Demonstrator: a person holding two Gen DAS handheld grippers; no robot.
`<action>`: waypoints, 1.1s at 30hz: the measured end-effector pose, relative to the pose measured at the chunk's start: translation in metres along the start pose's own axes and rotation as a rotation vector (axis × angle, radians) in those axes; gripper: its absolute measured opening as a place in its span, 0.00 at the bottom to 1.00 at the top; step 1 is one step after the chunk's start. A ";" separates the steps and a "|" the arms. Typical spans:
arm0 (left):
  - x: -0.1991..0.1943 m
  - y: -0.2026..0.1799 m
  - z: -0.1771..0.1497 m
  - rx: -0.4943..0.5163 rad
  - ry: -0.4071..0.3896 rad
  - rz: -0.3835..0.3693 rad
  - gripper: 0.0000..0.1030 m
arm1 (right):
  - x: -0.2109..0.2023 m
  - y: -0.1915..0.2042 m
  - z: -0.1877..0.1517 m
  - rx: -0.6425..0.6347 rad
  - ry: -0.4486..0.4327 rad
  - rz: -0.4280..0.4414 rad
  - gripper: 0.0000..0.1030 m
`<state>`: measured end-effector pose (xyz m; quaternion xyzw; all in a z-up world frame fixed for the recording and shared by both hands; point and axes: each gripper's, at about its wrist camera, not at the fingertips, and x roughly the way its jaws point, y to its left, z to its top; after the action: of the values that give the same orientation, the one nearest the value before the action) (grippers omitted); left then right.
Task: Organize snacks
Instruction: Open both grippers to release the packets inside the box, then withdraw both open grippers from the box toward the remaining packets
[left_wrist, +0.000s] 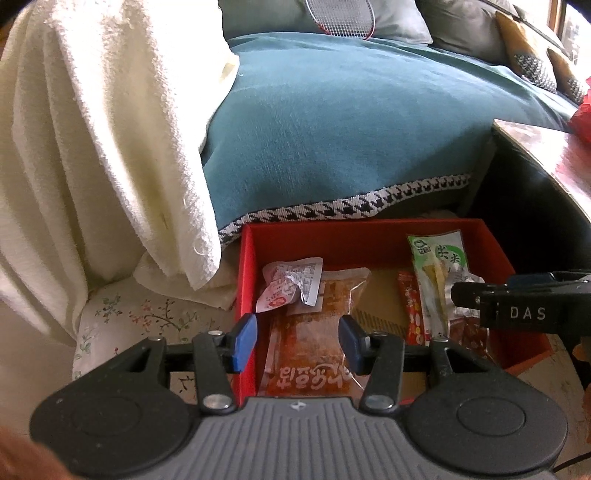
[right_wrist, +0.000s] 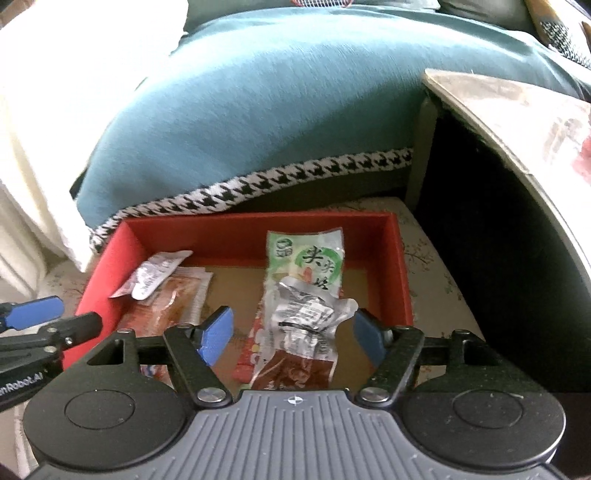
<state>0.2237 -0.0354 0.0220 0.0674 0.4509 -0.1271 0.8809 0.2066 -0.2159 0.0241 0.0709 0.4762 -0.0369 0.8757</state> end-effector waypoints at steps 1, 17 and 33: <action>-0.002 0.000 -0.001 0.000 -0.001 -0.002 0.41 | -0.002 0.001 0.000 -0.004 -0.002 0.003 0.76; -0.026 0.015 -0.029 -0.039 0.034 -0.012 0.47 | -0.034 0.009 -0.017 -0.056 0.000 0.020 0.81; 0.021 0.028 -0.062 0.154 0.187 -0.202 0.52 | -0.051 -0.027 -0.046 -0.089 0.045 -0.003 0.83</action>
<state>0.1949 0.0022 -0.0316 0.1007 0.5243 -0.2424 0.8100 0.1371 -0.2358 0.0394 0.0319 0.4969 -0.0156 0.8671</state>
